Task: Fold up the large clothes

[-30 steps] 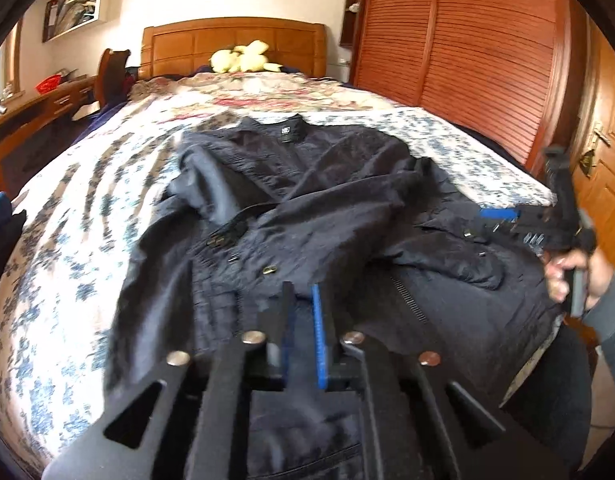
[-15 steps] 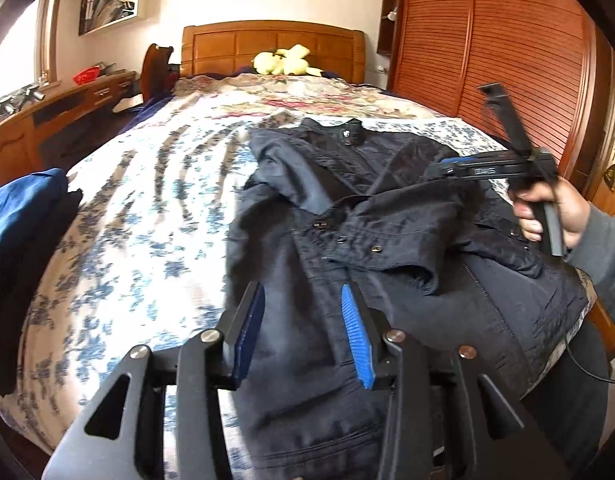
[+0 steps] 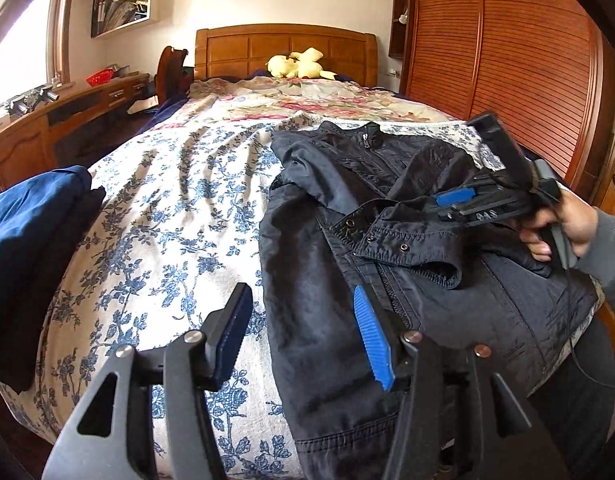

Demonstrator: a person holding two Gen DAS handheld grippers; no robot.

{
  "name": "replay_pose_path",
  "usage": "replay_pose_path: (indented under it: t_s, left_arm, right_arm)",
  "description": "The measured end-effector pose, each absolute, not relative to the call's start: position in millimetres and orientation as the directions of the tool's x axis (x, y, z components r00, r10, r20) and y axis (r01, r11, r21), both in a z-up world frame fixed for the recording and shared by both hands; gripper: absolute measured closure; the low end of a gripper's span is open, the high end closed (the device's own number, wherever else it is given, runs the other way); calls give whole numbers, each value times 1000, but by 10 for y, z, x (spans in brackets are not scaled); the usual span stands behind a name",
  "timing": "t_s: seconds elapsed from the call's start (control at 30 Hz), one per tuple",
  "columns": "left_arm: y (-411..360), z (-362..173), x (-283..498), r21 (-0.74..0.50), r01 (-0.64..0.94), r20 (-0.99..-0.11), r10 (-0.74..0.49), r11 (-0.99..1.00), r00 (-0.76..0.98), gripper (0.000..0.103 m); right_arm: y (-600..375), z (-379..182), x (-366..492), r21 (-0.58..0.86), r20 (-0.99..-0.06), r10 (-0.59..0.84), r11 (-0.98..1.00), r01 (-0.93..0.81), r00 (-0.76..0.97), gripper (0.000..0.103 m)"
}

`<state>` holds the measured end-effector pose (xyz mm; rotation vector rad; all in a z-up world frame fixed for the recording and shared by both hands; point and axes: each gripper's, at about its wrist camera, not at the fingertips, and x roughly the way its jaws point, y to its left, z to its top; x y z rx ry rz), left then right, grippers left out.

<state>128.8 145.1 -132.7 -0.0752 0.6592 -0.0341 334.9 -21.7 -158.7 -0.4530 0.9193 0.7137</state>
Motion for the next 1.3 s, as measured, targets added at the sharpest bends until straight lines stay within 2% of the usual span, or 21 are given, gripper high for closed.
replay_pose_path:
  t_s: [0.07, 0.27, 0.47, 0.83, 1.03, 1.3]
  left_arm:
    - [1440, -1334, 1279, -84, 2, -608, -52, 997, 792, 51]
    - [1379, -1349, 1242, -78, -1, -610, -47, 997, 791, 51]
    - [1302, -1392, 1240, -83, 9, -623, -58, 997, 780, 51]
    - [1160, -1444, 1343, -65, 20, -642, -57, 998, 765, 51]
    - [1099, -1464, 1348, -51, 15, -656, -45, 999, 753, 51]
    - [1120, -1483, 1301, -33, 3, -674, -24, 999, 738, 51]
  right_arm:
    - [-166, -1513, 3157, -79, -830, 372, 659, -748, 416, 52]
    - [-353, -1356, 2691, -24, -799, 445, 647, -762, 403, 52]
    - [-927, -1314, 2338, 6, -775, 453, 703, -711, 441, 52]
    - [-2307, -1284, 2024, -34, -758, 285, 881, -472, 587, 52]
    - [-2746, -1422, 2014, -66, -786, 188, 922, -383, 589, 45]
    - [-3016, -1544, 2020, -17, -808, 183, 943, -333, 560, 42]
